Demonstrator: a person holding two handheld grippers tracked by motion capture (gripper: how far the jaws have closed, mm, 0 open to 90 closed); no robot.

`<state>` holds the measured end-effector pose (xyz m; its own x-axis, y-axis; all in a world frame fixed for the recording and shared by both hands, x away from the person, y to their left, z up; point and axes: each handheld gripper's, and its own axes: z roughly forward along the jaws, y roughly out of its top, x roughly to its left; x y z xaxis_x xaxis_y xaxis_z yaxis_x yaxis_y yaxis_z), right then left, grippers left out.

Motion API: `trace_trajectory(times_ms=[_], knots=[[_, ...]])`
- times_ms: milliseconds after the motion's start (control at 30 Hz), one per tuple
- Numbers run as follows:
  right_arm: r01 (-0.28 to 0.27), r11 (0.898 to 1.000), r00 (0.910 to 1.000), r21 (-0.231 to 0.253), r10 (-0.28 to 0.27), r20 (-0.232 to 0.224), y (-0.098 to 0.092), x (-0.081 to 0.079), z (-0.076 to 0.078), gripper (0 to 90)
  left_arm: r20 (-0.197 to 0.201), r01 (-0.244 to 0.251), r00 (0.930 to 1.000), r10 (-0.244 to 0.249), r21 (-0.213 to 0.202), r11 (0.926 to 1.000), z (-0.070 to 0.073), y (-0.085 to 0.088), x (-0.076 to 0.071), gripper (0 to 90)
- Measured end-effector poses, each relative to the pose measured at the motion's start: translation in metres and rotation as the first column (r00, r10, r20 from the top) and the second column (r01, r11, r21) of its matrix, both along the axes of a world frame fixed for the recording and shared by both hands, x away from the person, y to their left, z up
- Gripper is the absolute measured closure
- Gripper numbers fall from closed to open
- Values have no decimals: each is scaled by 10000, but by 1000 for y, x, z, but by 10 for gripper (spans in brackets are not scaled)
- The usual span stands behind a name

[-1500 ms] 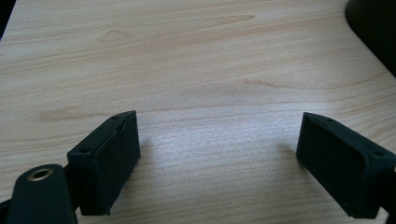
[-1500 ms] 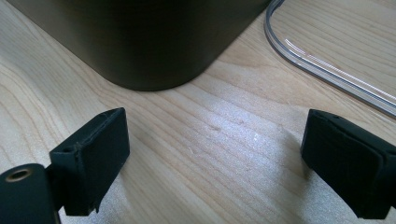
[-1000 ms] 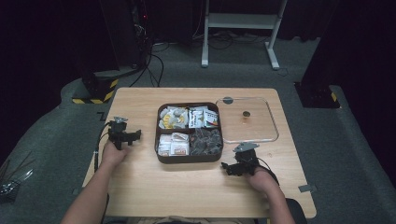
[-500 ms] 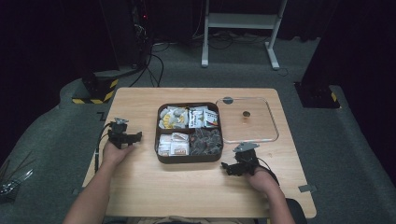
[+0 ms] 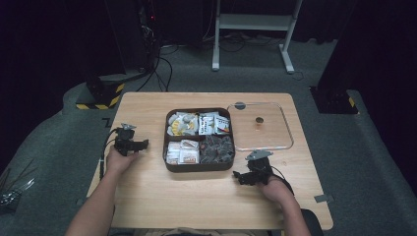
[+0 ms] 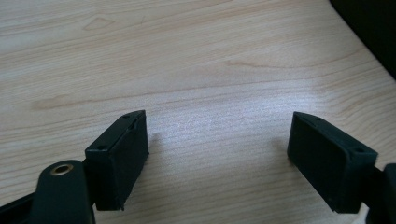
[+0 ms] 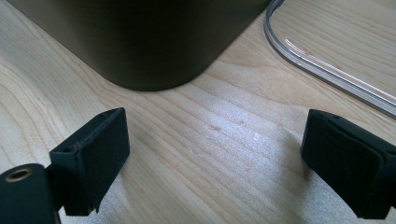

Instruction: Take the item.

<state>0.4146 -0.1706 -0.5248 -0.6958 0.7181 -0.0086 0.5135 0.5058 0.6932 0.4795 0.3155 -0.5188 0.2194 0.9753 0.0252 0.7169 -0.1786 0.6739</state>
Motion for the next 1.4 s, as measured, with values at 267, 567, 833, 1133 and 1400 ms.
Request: trace_trajectory(times_ms=[267,567,833,1133,1400], knots=[[2,10000,10000,2,-2,0,0,0,0,78,-206,276,9994,-273,121,9995,6,-2,-3,306],[-2,10000,10000,2,2,3,0,0,0,78,-572,916,9940,-932,-301,9953,19,-7,1,311],[11,10000,10000,0,-11,-9,0,0,0,78,-207,1450,9891,-1458,-369,9887,34,-12,-3,378],[13,10000,10000,-1,-13,-11,0,0,0,78,554,2124,9763,-2090,-635,9751,56,-25,-8,421],[14,10000,10000,-2,-14,-11,0,0,0,78,688,2447,9687,-2385,-1019,9642,66,-32,-11,444]])
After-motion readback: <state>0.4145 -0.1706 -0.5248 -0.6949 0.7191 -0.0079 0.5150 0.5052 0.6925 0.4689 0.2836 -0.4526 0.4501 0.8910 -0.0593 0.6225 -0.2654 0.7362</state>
